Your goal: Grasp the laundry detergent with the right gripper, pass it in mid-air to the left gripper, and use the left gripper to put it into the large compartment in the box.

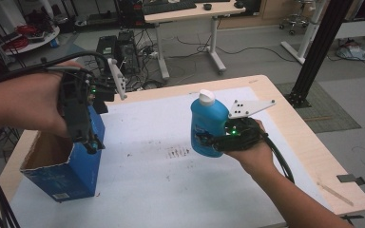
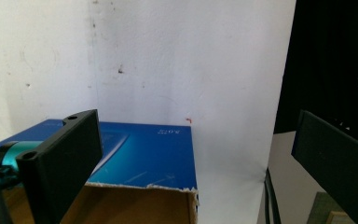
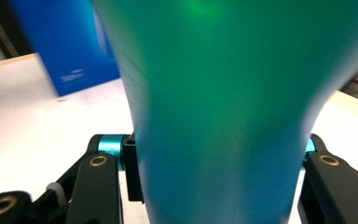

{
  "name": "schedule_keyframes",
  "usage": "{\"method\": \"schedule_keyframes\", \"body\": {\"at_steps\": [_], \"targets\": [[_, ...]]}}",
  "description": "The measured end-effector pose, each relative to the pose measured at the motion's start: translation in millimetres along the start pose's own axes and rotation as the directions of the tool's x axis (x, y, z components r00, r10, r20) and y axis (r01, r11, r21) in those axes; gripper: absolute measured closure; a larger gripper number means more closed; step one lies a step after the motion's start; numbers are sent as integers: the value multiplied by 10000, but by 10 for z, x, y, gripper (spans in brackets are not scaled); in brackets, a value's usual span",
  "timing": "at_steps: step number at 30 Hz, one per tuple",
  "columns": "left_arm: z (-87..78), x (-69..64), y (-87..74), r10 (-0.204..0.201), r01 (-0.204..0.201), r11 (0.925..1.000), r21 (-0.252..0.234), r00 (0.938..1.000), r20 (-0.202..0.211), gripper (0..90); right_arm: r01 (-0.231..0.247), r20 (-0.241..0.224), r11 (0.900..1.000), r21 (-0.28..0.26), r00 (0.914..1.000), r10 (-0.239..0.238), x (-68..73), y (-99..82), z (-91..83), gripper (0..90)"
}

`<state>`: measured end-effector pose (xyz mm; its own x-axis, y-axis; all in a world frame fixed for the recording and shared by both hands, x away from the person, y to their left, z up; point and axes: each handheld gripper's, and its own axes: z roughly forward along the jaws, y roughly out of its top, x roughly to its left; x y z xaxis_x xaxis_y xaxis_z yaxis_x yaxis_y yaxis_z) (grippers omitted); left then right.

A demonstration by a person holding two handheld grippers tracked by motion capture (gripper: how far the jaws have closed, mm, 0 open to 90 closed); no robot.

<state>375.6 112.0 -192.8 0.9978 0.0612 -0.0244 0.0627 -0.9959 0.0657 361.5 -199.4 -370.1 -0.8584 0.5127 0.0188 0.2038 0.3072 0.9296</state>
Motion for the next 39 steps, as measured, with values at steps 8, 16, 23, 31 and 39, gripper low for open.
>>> {"method": "schedule_keyframes", "body": {"at_steps": [8,16,23,31,39], "targets": [[61,-29,133,264,-265,9996,47,9996,114,17,756,-1707,9970,170,9827,-716,295,107,112,455],[136,-67,198,369,-364,9992,-191,9989,300,17,1238,-3189,9922,139,9411,-1129,507,124,291,455],[278,-147,295,546,-535,9983,-214,9970,551,17,1468,-3830,9885,365,9157,-1218,623,106,482,456],[413,-235,385,634,-628,9980,-121,9963,588,17,1325,-4344,9902,446,8951,-1002,707,85,723,457],[529,-293,400,524,-525,9986,7,9970,570,17,1409,-4827,9888,485,8700,-1003,811,102,946,457]]}}
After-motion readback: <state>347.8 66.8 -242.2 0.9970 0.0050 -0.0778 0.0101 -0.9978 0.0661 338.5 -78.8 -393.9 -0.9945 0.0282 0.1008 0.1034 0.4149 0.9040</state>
